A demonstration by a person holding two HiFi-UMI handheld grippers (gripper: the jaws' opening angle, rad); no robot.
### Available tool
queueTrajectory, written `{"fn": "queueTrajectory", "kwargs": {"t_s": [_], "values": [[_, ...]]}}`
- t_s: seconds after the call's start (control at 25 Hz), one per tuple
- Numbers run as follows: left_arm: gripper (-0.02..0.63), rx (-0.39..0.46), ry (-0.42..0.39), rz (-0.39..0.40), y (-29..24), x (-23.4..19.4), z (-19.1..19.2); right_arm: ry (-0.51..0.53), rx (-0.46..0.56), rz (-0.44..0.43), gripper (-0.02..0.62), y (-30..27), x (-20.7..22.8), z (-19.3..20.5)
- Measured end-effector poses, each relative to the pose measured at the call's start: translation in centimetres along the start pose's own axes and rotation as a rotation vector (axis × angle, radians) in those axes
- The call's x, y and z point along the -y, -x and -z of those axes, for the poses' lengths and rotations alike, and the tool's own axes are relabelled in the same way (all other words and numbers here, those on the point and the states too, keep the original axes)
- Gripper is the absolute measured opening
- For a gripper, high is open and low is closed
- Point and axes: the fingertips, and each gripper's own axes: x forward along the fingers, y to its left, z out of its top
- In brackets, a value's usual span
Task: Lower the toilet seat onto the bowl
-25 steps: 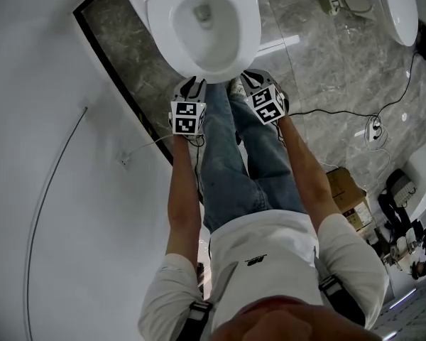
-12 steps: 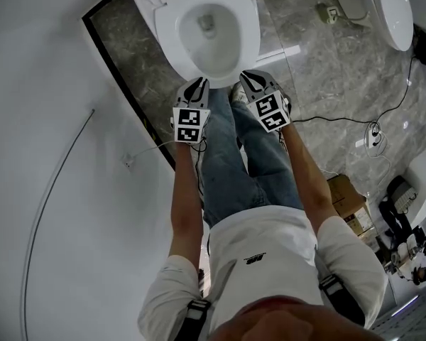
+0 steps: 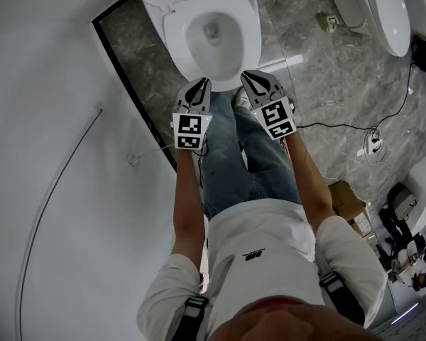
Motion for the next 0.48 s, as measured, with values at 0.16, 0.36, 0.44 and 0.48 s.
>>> {"fn": "queueTrajectory", "kwargs": {"t_s": [0.16,0.36,0.44,0.48], "values": [[0.038,0.040,-0.007,-0.009,1.6,0.2,-2.1,0.000,0.055,-0.003,0.031,1.5,-0.3,-2.4],[0.038,0.074,-0.032,-0.017,3.1,0.2,-4.3,0.012,0.085,0.012,0.031,2.5,-0.2,-4.2],[0.038,0.084,-0.038,-0.019,3.5,0.2,-5.1,0.013,0.094,0.016,0.031,3.0,0.0,-4.9],[0.038,0.088,-0.042,-0.019,3.7,0.2,-5.4,0.014,0.098,0.017,0.031,3.2,0.0,-5.1]]}}
